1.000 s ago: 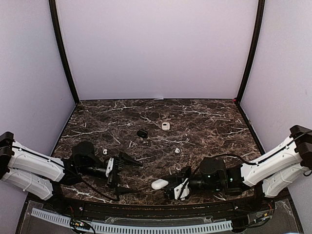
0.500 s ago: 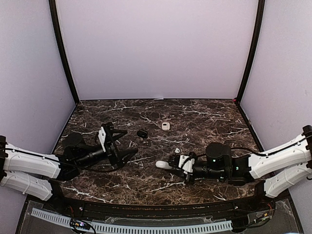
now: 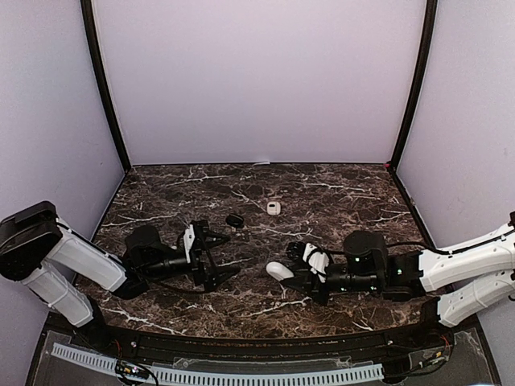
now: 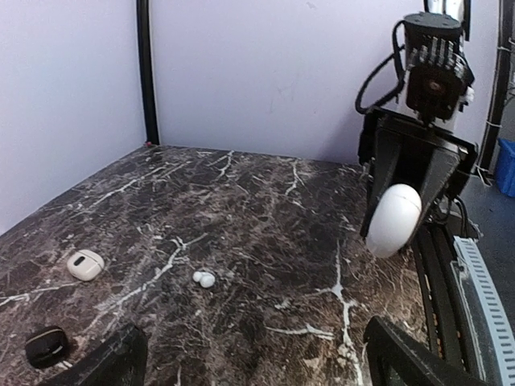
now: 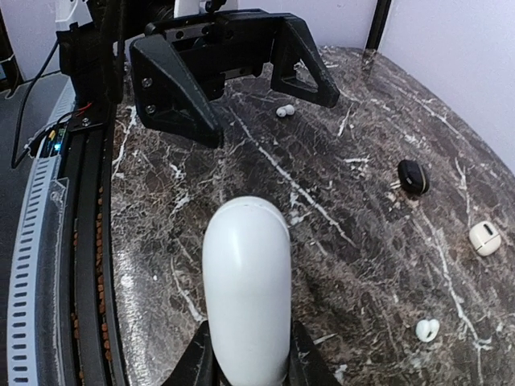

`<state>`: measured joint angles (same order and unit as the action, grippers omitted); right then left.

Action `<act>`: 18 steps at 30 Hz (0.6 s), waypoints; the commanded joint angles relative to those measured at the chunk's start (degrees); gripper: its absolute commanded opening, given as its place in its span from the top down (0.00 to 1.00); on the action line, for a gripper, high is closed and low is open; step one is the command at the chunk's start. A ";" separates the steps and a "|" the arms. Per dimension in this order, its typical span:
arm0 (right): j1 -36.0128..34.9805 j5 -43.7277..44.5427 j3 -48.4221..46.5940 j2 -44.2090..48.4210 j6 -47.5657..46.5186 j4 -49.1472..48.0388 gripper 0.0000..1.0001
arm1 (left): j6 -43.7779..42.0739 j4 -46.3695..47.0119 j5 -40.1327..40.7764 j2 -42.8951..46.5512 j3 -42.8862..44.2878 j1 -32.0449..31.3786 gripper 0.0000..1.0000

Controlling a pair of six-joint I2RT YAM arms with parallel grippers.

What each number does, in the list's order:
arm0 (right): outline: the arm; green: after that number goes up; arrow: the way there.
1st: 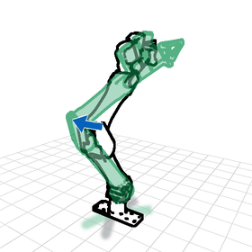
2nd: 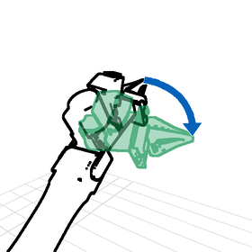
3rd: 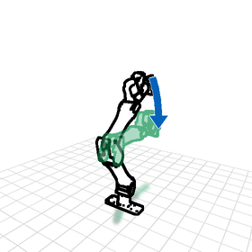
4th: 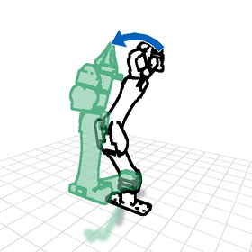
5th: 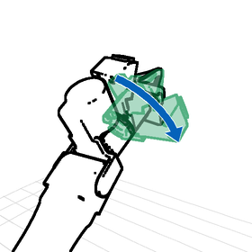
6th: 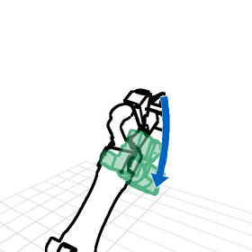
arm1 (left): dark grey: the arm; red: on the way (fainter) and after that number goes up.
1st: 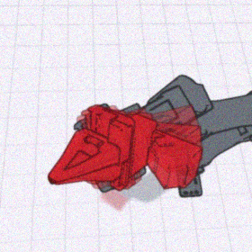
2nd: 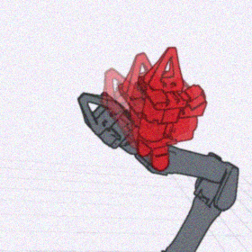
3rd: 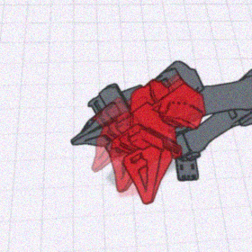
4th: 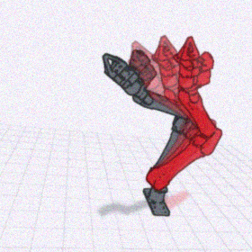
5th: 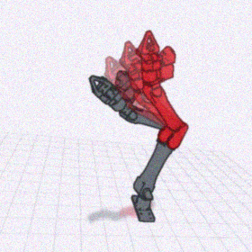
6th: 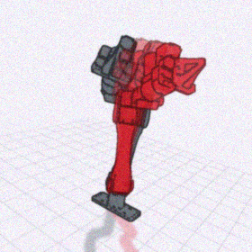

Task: Insert the wireless bluetooth earbuds into the charging case
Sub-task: Pass from the right arm to the left

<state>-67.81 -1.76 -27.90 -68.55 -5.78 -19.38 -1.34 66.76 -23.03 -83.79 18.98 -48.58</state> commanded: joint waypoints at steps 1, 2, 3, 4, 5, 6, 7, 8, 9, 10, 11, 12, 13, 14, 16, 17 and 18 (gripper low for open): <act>0.46 -4.25 -1.26 -0.52 6.55 4.11 0.82 | -1.80 14.49 -8.05 -6.29 -3.70 0.26 0.04; 0.45 -5.00 -1.30 -0.60 7.29 4.55 0.81 | -1.40 15.21 -9.48 -7.57 -3.26 0.23 0.05; 0.41 -5.02 -1.22 -0.68 8.45 4.88 0.81 | -1.23 14.88 -11.55 -8.58 -2.54 0.24 0.05; 0.41 -4.70 -1.34 -0.81 9.56 5.28 0.81 | -1.13 14.03 -13.54 -9.55 -1.44 0.24 0.06; 0.40 -4.78 -1.45 -1.06 10.42 5.66 0.81 | -0.96 12.79 -15.03 -10.46 -0.29 0.24 0.08; 0.40 -5.13 -1.49 -1.24 10.84 5.91 0.81 | -1.10 11.29 -16.41 -11.35 0.93 0.19 0.08; 0.46 -5.56 -1.46 -1.46 11.10 5.96 0.82 | -1.33 9.55 -17.30 -12.01 2.02 0.23 0.08; 0.41 -6.04 -1.24 -1.64 11.40 5.84 0.82 | -1.37 7.97 -17.73 -12.51 2.91 0.24 0.09; 0.40 -6.47 -0.93 -1.85 11.65 5.46 0.82 | -1.46 6.73 -17.93 -12.92 3.63 0.22 0.09; 0.41 -6.92 -0.66 -2.07 11.67 5.08 0.82 | -1.50 5.77 -18.37 -13.38 4.22 0.21 0.10; 0.40 -7.17 -0.52 -2.30 11.76 4.86 0.82 | -1.74 4.89 -19.44 -13.91 4.76 0.23 0.11; 0.41 -7.29 -0.38 -2.60 11.76 4.53 0.82 | -1.73 4.46 -20.07 -14.45 5.30 0.17 0.13; 0.40 -7.40 -0.51 -2.91 11.85 4.14 0.82 | -1.73 3.94 -20.49 -15.30 5.98 0.11 0.16; 0.40 -7.57 -0.80 -3.29 11.71 4.09 0.82 | -1.72 3.23 -21.00 -15.96 6.70 0.12 0.19; 0.40 -7.68 -1.59 -4.07 11.38 4.23 0.82 | -1.33 2.14 -21.87 -17.26 7.97 0.08 0.26; 0.40 -8.02 -2.08 -4.51 11.14 4.21 0.82 | -1.34 1.99 -22.08 -17.80 8.41 -0.12 0.29; 0.40 -8.38 -2.60 -5.07 10.92 4.25 0.83 | -1.55 2.11 -22.10 -18.15 8.59 -0.30 0.31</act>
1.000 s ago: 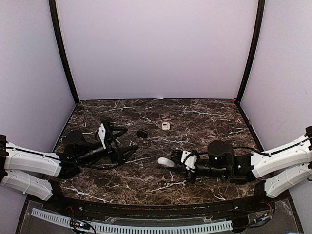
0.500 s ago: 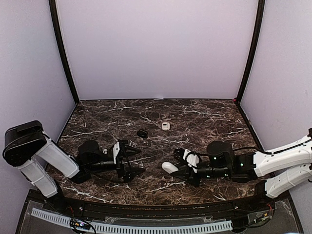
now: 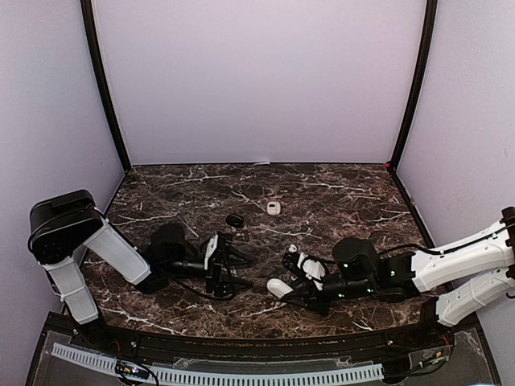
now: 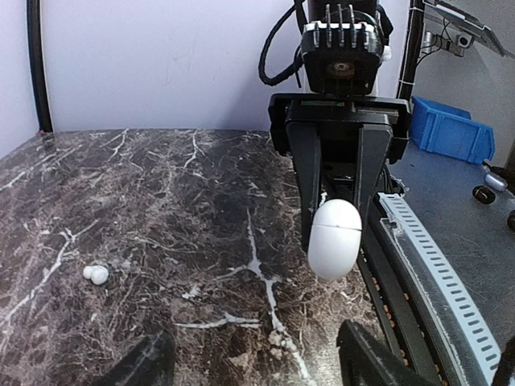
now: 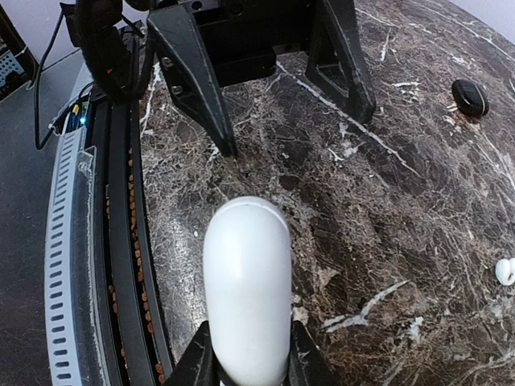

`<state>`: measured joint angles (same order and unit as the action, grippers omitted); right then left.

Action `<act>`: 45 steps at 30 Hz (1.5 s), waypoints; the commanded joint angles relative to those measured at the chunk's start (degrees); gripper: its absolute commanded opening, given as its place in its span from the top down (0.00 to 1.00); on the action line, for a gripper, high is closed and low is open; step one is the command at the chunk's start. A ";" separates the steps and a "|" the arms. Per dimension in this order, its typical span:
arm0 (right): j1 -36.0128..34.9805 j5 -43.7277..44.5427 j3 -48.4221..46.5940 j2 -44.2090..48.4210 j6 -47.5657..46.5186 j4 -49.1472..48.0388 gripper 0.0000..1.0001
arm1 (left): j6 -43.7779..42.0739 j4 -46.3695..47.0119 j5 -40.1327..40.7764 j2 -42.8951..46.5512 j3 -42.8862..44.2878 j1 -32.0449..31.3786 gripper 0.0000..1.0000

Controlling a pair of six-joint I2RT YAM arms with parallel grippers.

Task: Insert the wireless bluetooth earbuds into the charging case
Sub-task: Pass from the right arm to the left

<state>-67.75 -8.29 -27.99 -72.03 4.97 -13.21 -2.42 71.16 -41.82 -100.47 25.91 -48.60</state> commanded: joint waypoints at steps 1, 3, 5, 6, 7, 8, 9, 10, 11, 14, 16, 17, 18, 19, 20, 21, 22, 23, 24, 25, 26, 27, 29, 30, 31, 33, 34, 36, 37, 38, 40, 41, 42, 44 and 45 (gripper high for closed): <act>0.33 -2.18 -2.94 -2.00 0.01 -1.91 0.83 | -0.73 -2.13 -3.38 -1.75 1.71 -0.53 0.33; 0.38 -1.93 -3.79 -2.99 -0.08 -1.75 0.84 | -1.60 -1.96 -3.77 -2.01 1.70 -1.06 0.38; 0.33 -1.07 -4.25 -3.75 -0.09 -1.88 0.85 | -2.81 -2.29 -5.98 -2.08 1.63 -1.59 0.41; 0.40 -0.60 -4.51 -4.15 -0.11 -1.98 0.85 | -3.34 -2.66 -6.54 -2.29 1.76 -1.93 0.42; 0.34 -0.21 -4.65 -4.43 -0.11 -2.05 0.86 | -3.79 -3.03 -6.71 -2.50 2.00 -2.18 0.42; 0.38 0.02 -4.95 -4.72 -0.14 -2.14 0.86 | -4.13 -3.58 -6.69 -2.73 2.17 -2.42 0.42; 0.38 -0.03 -5.19 -5.01 -0.26 -2.24 0.86 | -4.43 -4.14 -6.77 -2.91 2.53 -2.62 0.43; 0.34 -0.06 -5.45 -5.35 -0.34 -2.20 0.86 | -4.66 -4.59 -6.71 -3.02 2.71 -2.83 0.43; 0.33 -0.06 -5.78 -5.70 -0.38 -2.22 0.86 | -4.84 -4.76 -6.50 -3.06 2.89 -3.05 0.43; 0.34 -0.68 -6.73 -7.13 -0.78 -1.95 0.86 | -5.25 -5.16 -5.09 -2.85 2.96 -3.40 0.44; 0.33 -1.22 -7.56 -8.20 -1.12 -1.94 0.86 | -5.55 -5.59 -4.65 -2.81 3.10 -3.58 0.45; 0.33 -1.58 -8.01 -8.74 -1.26 -1.83 0.86 | -5.61 -5.85 -4.64 -2.89 3.26 -3.68 0.45; 0.33 -1.98 -8.45 -9.28 -1.42 -1.84 0.86 | -5.64 -6.06 -4.67 -2.89 3.31 -3.76 0.45; 0.36 -2.21 -8.82 -9.73 -1.52 -1.86 0.86 | -5.69 -6.19 -4.63 -2.85 3.37 -3.85 0.45; 0.34 -2.25 -9.30 -10.25 -1.54 -1.82 0.86 | -5.79 -6.20 -4.68 -2.75 3.37 -3.93 0.45; 0.33 -2.25 -9.68 -10.71 -1.62 -1.78 0.86 | -5.91 -6.25 -4.66 -2.68 3.28 -4.00 0.45; 0.33 -2.21 -10.01 -11.09 -1.63 -1.71 0.87 | -5.99 -6.33 -4.66 -2.57 3.34 -4.04 0.46; 0.33 -2.24 -10.25 -11.47 -1.73 -1.66 0.87 | -6.08 -6.33 -4.67 -2.40 3.24 -4.05 0.47; 0.33 -2.25 -10.45 -11.78 -1.88 -1.58 0.87 | -6.15 -6.30 -4.67 -2.26 3.18 -4.11 0.48; 0.36 -2.27 -10.69 -12.13 -1.89 -1.44 0.87 | -6.19 -6.25 -4.67 -2.13 3.07 -4.13 0.49; 0.36 -2.31 -10.81 -12.30 -1.89 -1.43 0.87 | -6.21 -6.21 -4.67 -2.03 3.05 -4.14 0.49; 0.36 -2.26 -10.92 -12.46 -1.87 -1.38 0.87 | -6.21 -6.27 -4.67 -1.97 3.01 -4.14 0.49; 0.33 -2.25 -11.14 -12.81 -1.98 -1.30 0.87 | -6.22 -6.29 -4.62 -1.85 2.96 -4.14 0.49; 0.33 -2.33 -11.29 -13.01 -1.96 -1.23 0.87 | -6.18 -6.23 -4.66 -1.76 2.98 -4.18 0.49; 0.33 -2.34 -11.36 -13.12 -1.94 -1.17 0.87 | -6.20 -6.21 -4.64 -1.63 2.97 -4.22 0.50; 0.33 -2.61 -11.48 -13.39 -2.02 -1.14 0.87 | -6.06 -6.20 -4.66 -1.43 2.90 -4.22 0.58; 0.36 -2.94 -11.54 -13.46 -2.19 -1.31 0.87 | -6.04 -6.27 -4.86 -1.33 2.86 -4.22 0.63; 0.34 -3.09 -11.65 -13.53 -2.16 -1.47 0.87 | -6.02 -6.48 -5.02 -1.23 2.99 -4.22 0.72; 0.33 -3.09 -11.72 -13.61 -2.18 -1.40 0.87 | -6.09 -6.61 -4.91 -1.19 3.00 -4.22 0.74; 0.33 -3.03 -11.94 -13.77 -2.33 -1.27 0.87 | -6.11 -6.72 -4.91 -1.10 3.04 -4.22 0.74; 0.33 -2.88 -12.32 -14.07 -2.42 -0.70 0.87 | -6.18 -6.73 -4.84 -0.92 2.98 -4.22 0.75; 0.33 -2.85 -12.43 -14.18 -2.45 -0.52 0.87 | -6.22 -6.73 -4.68 -0.83 2.92 -4.22 0.75; 0.33 -2.86 -12.53 -14.22 -2.50 -0.47 0.86 | -6.26 -6.73 -4.66 -0.80 2.93 -4.22 0.75; 0.33 -3.06 -12.59 -14.23 -2.43 -0.48 0.86 | -6.28 -6.80 -4.61 -0.71 2.90 -4.22 0.74; 0.33 -3.17 -12.52 -14.20 -2.42 -0.55 0.86 | -6.22 -6.86 -4.65 -0.70 2.93 -4.22 0.69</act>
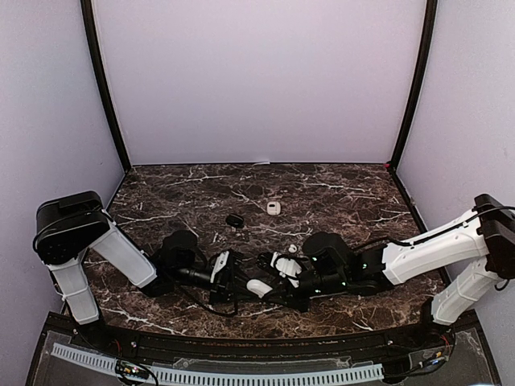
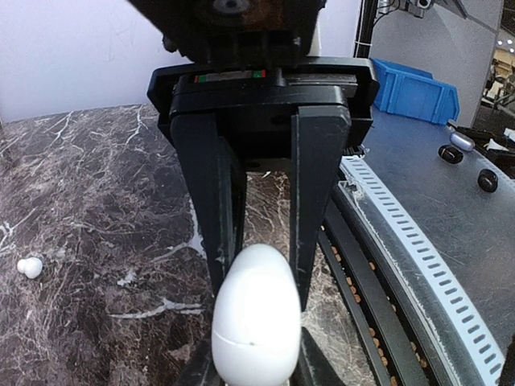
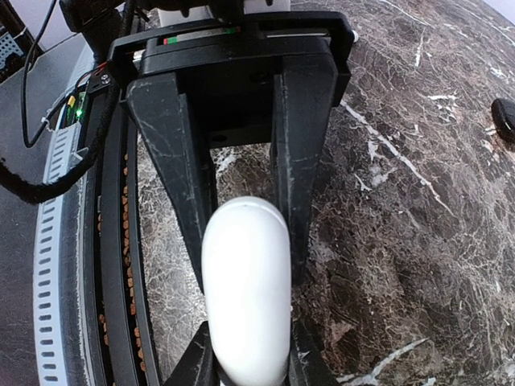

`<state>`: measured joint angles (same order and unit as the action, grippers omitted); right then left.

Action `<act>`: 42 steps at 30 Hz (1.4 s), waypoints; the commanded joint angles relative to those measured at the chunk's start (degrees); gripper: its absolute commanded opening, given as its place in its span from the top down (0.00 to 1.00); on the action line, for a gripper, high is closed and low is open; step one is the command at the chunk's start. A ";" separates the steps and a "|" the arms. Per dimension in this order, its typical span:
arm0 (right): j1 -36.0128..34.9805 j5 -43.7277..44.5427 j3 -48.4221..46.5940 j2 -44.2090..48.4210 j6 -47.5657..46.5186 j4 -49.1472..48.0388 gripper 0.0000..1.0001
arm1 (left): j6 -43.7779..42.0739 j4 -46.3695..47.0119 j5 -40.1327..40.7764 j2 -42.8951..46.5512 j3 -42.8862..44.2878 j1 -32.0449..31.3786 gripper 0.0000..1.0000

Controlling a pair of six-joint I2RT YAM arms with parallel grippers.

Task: Insert the wireless bluetooth earbuds into the charging case
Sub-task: Pass from the right arm to the left

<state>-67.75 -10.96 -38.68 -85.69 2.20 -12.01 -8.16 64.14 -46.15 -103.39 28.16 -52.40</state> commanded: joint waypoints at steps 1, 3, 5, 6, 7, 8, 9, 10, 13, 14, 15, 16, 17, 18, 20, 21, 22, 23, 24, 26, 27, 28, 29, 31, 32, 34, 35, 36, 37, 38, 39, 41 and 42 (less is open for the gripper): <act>0.33 -0.52 -1.80 -0.45 0.35 -1.81 0.86 | -0.34 0.07 -0.32 2.23 0.67 -0.42 0.61; 0.33 -0.41 -1.80 -0.36 0.39 -1.79 0.86 | -0.23 -0.58 -0.27 2.31 0.94 -0.42 0.58; 0.36 -0.48 -1.82 -0.35 0.35 -1.80 0.86 | -0.35 -0.76 -0.31 2.32 1.04 -0.42 0.58; 0.33 -0.53 -1.78 -0.35 0.35 -1.78 0.86 | -0.44 -0.65 -0.34 2.36 0.98 -0.42 0.58; 0.33 -0.56 -1.77 -0.43 0.48 -1.73 0.86 | -0.36 -0.54 -0.34 2.45 0.91 -0.42 0.59; 0.40 -0.62 -1.87 -0.51 0.45 -1.76 0.86 | -0.36 -0.39 -0.33 2.53 0.93 -0.42 0.61; 0.35 -0.73 -1.84 -0.59 0.48 -1.81 0.86 | -0.30 -0.29 -0.34 2.64 0.82 -0.42 0.63; 0.34 -0.73 -1.94 -0.66 0.52 -1.81 0.86 | -0.20 -0.21 -0.31 2.79 0.81 -0.42 0.65; 0.29 -0.68 -2.09 -0.87 0.53 -1.73 0.85 | -0.25 -0.15 -0.34 3.15 0.63 -0.42 0.73; 0.33 -0.60 -2.15 -0.88 0.53 -1.71 0.85 | -0.34 -0.14 -0.34 3.24 0.63 -0.42 0.75; 0.33 -0.57 -2.22 -0.88 0.55 -1.63 0.83 | -0.27 -0.22 -0.30 3.32 0.62 -0.42 0.76; 0.33 -0.53 -2.17 -0.76 0.54 -1.61 0.81 | -0.27 -0.38 -0.34 3.42 0.66 -0.42 0.77; 0.33 -0.36 -2.08 -0.60 0.60 -1.62 0.77 | -0.38 -0.60 -0.34 3.58 0.71 -0.42 0.79; 0.33 -0.25 -1.98 -0.42 0.75 -1.80 0.70 | -0.49 -0.79 -0.34 3.67 0.67 -0.42 0.80; 0.33 -0.16 -1.34 0.37 0.96 -2.46 0.61 | -0.60 -0.94 -0.32 3.80 0.75 -0.42 0.82; 0.33 -0.05 -0.93 0.81 1.11 -2.88 0.58 | -0.69 -1.02 -0.27 3.81 0.72 -0.42 0.82; 0.37 0.11 -0.61 1.26 1.33 -3.31 0.56 | -0.71 -1.10 -0.31 3.81 0.72 -0.42 0.82; 0.46 0.28 -0.24 1.76 1.50 -3.84 0.55 | -0.71 -1.10 -0.32 3.81 0.72 -0.42 0.82; 0.43 0.36 0.06 2.17 1.57 -4.20 0.55 | -0.79 -1.20 -0.27 3.81 0.67 -0.42 0.83; 0.53 0.44 0.21 2.68 1.95 -4.44 0.55 | -0.78 -1.34 -0.31 3.73 0.81 -0.42 0.83; 0.59 0.37 0.25 2.83 2.05 -4.55 0.55 | -0.88 -1.57 -0.28 3.65 0.85 -0.42 0.83; 0.67 0.26 0.28 2.93 2.22 -4.66 0.55 | -0.96 -1.76 -0.29 3.57 0.94 -0.42 0.83; 0.76 0.18 0.34 3.11 2.40 -4.73 0.55 | -1.05 -1.88 -0.28 3.48 1.00 -0.42 0.83; 0.90 0.40 0.44 3.32 2.79 -5.09 0.54 | -1.13 -1.99 -0.34 3.38 1.13 -0.44 0.83; 1.02 0.83 0.54 3.38 3.07 -5.26 0.54 | -1.22 -2.00 -0.54 3.33 1.12 -0.50 0.83; 1.32 2.31 0.59 3.38 3.68 -5.19 0.55 | -1.19 -2.00 -1.01 3.30 1.15 -0.51 0.84; 1.57 2.83 0.55 3.39 4.02 -5.07 0.55 | -1.30 -2.00 -1.24 3.29 1.11 -0.51 0.84; 1.85 2.97 0.73 3.47 4.30 -4.98 0.56 | -1.28 -2.04 -1.39 3.22 1.14 -0.51 0.84; 2.11 3.04 1.02 3.69 4.50 -5.16 0.57 | -1.39 -2.08 -1.52 3.16 1.14 -0.57 0.84; 2.40 3.45 1.41 3.91 4.86 -5.52 0.57 | -1.41 -2.16 -1.75 3.12 1.24 -0.59 0.85; 2.70 3.70 1.89 4.28 5.30 -6.08 0.58 | -1.42 -2.25 -1.89 3.03 1.31 -0.60 0.85; 3.56 3.69 3.10 5.27 5.96 -7.27 0.59 | -1.37 -2.33 -2.06 2.92 1.33 -0.66 0.85; 4.00 3.71 3.72 5.85 6.34 -7.79 0.60 | -1.49 -2.44 -2.05 2.93 1.36 -0.68 0.85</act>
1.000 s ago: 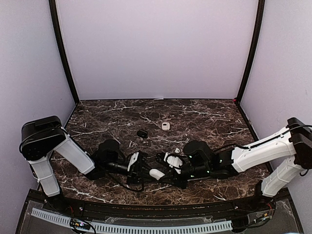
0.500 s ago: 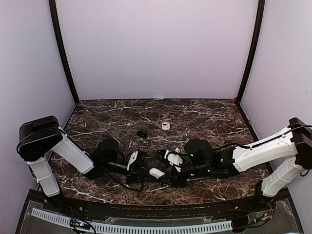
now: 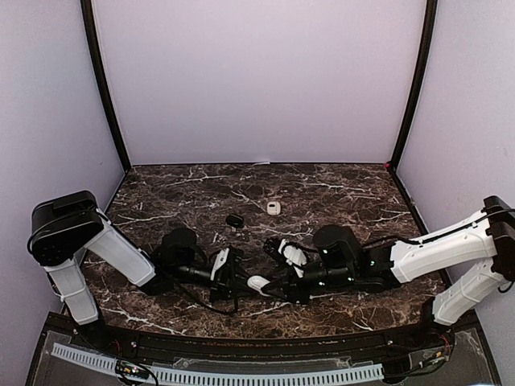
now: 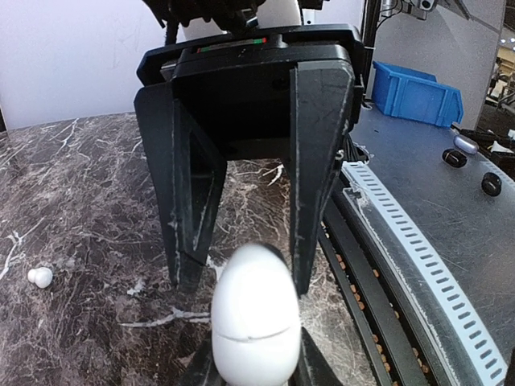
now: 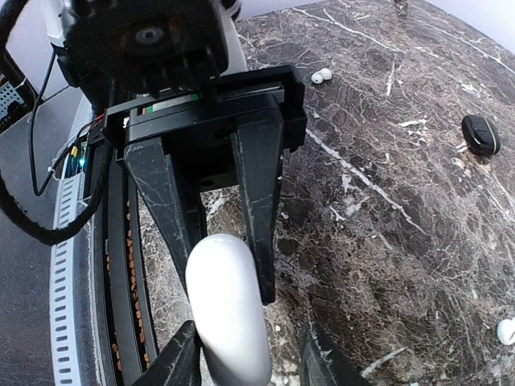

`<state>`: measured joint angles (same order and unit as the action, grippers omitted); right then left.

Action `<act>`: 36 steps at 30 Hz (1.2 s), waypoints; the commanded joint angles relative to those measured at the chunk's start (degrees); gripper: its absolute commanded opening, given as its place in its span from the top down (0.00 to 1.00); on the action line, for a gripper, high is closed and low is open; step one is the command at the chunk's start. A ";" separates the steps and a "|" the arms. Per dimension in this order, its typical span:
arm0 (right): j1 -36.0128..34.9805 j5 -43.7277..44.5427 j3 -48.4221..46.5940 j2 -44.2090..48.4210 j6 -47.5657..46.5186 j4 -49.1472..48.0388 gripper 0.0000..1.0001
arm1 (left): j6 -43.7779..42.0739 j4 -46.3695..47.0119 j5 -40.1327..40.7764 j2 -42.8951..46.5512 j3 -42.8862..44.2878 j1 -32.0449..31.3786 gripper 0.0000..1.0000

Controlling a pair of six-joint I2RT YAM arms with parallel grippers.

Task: Insert the wireless bluetooth earbuds into the charging case
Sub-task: Pass from the right arm to the left, then open the charging case.

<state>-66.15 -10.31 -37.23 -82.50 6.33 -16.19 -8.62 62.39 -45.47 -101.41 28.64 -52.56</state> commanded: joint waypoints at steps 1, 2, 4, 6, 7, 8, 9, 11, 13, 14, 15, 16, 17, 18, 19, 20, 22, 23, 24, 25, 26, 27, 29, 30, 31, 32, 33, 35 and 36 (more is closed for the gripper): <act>2.79 3.21 2.81 3.26 2.46 -4.03 0.60 | -1.00 -0.76 -2.65 0.92 0.94 -0.53 0.85; 3.22 3.20 3.30 3.71 2.66 -4.37 0.61 | -0.91 -0.81 -2.56 0.87 0.96 -0.53 0.85; 3.77 3.19 3.87 4.43 2.81 -4.67 0.61 | -1.03 -0.99 -2.42 0.86 1.07 -0.53 0.85; 3.99 3.11 3.99 4.62 2.74 -4.45 0.61 | -0.91 -0.98 -2.57 0.81 1.09 -0.53 0.85; 4.01 2.80 3.81 4.50 2.58 -4.24 0.61 | -0.81 -0.89 -2.46 0.85 1.13 -0.53 0.85; 4.01 2.54 3.71 4.34 2.49 -4.09 0.61 | -0.74 -0.82 -2.43 0.86 1.09 -0.53 0.85; 4.01 2.26 3.61 4.22 2.50 -3.97 0.61 | -0.67 -0.74 -2.43 0.86 1.08 -0.53 0.85; 4.01 1.90 3.49 4.02 2.41 -3.97 0.61 | -0.32 -0.72 -2.18 0.86 1.07 -0.53 0.85; 4.01 1.78 3.40 4.08 2.35 -4.00 0.59 | -0.15 -1.64 -1.99 0.78 1.59 -0.53 0.84; 4.00 1.70 3.44 4.22 2.22 -4.00 0.57 | -0.10 -1.93 -1.89 0.60 1.76 -0.53 0.84; 4.01 1.62 3.52 4.38 2.21 -4.02 0.56 | 0.07 -1.96 -1.81 0.60 1.78 -0.53 0.84; 4.01 1.53 3.55 4.57 2.12 -3.98 0.54 | 0.12 -1.93 -1.88 0.59 1.77 -0.53 0.84; 4.01 1.46 3.57 4.74 2.07 -3.96 0.53 | 0.24 -1.88 -1.78 0.59 1.80 -0.53 0.84; 4.01 1.27 3.65 4.92 2.04 -3.90 0.51 | 0.38 -1.86 -1.69 0.59 1.80 -0.53 0.84; 4.01 1.06 3.72 5.08 1.88 -3.94 0.49 | 0.41 -1.89 -1.60 0.67 1.84 -0.53 0.84; 4.03 0.80 3.82 5.21 1.71 -3.92 0.46 | 0.63 -1.84 -1.63 0.73 1.84 -0.53 0.84; 4.09 0.08 3.92 5.32 1.39 -3.92 0.42 | 1.36 -1.83 -1.68 0.73 2.02 -0.53 0.83; 4.08 -0.42 4.03 5.40 1.15 -3.87 0.40 | 1.62 -1.83 -1.78 0.76 2.12 -0.49 0.83; 4.10 -0.99 4.12 5.49 0.81 -4.00 0.38 | 1.83 -1.83 -1.85 0.77 2.15 -0.53 0.83; 4.09 -1.43 4.31 5.78 0.65 -4.21 0.36 | 1.85 -1.83 -1.89 0.77 2.13 -0.53 0.83; 4.10 -1.63 4.52 6.04 0.60 -4.47 0.34 | 1.88 -1.89 -1.93 0.69 2.15 -0.53 0.83; 4.10 -1.83 4.73 6.34 0.47 -4.66 0.33 | 1.82 -1.96 -1.86 0.62 2.20 -0.53 0.83; 4.10 -2.07 5.15 6.91 0.02 -4.88 0.28 | 1.44 -2.62 -1.73 0.47 2.47 -0.53 0.83; 4.10 -2.21 5.28 7.18 -0.14 -5.06 0.26 | 1.39 -2.94 -1.72 0.43 2.58 -0.53 0.84; 4.10 -2.21 5.55 7.43 -0.19 -5.15 0.23 | 1.35 -2.97 -1.72 0.42 2.61 -0.53 0.83; 4.10 -2.04 5.77 7.70 -0.24 -5.28 0.21 | 1.35 -2.98 -1.80 0.42 2.61 -0.53 0.83; 4.10 -1.97 6.00 7.97 -0.26 -5.46 0.19 | 1.36 -2.98 -1.81 0.42 2.58 -0.53 0.83; 4.10 -1.69 6.26 8.33 -0.28 -5.65 0.16 | 1.34 -2.98 -1.81 0.42 2.58 -0.53 0.83; 4.10 -1.52 6.37 8.58 -0.27 -5.68 0.14 | 1.27 -2.98 -1.81 0.42 2.59 -0.53 0.83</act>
<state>-62.33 -11.66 -31.92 -75.55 6.28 -19.25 -7.44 59.79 -46.11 -101.41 30.00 -52.80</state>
